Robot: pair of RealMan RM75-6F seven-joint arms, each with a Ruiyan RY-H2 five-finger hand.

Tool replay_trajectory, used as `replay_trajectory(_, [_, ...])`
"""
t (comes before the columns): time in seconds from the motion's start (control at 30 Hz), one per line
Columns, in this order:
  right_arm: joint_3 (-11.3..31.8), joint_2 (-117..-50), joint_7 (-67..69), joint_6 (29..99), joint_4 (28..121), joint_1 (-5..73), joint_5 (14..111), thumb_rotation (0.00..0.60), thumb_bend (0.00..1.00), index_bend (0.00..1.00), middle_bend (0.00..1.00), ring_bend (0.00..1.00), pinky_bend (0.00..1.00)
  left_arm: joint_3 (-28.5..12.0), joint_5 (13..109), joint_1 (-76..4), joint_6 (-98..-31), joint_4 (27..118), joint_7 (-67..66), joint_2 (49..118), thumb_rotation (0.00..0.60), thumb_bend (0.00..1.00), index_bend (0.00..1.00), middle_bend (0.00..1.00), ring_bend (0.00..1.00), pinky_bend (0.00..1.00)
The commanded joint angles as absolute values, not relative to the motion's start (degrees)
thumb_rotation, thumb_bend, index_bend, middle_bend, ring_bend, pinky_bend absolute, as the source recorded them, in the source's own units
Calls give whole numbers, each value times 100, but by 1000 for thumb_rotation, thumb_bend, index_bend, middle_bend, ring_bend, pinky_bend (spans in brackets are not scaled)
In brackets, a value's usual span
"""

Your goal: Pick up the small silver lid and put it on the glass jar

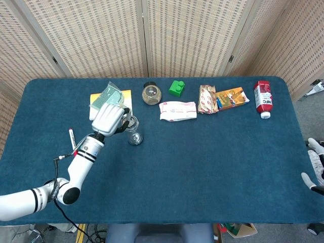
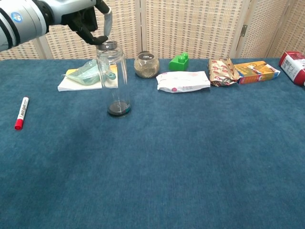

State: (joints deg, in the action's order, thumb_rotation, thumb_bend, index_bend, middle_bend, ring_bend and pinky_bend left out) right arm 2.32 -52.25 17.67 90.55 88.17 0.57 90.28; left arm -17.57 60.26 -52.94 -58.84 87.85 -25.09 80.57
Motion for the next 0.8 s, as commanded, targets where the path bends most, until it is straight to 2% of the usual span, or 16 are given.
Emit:
replay_trajectory(0.03, [229, -5224, 1769, 9054, 8814, 54, 9028, 600, 304, 19, 194, 79, 235, -1756, 6013, -5308, -5890, 8769, -2513, 8075, 600, 500, 604, 1000, 982, 1000])
replay_trajectory(0.2, [232, -5227, 1785, 9063, 8802, 46, 9024, 600, 305, 20, 194, 79, 235, -1742, 5958, -5335, -5902, 8751, -2571, 8095, 600, 489, 588, 1000, 980, 1000])
replay_trajectory(0.47, [235, -5238, 1808, 9072, 8772, 39, 9025, 600, 305, 19, 193, 79, 235, -1709, 5891, -5349, -5942, 8811, -2676, 8082, 600, 396, 544, 1000, 978, 1000])
replay_trajectory(0.8, [234, -5240, 1828, 9089, 8757, 21, 9022, 600, 304, 20, 194, 79, 234, -1680, 5850, -5343, -6047, 8932, -2779, 8075, 600, 358, 510, 1000, 977, 1000])
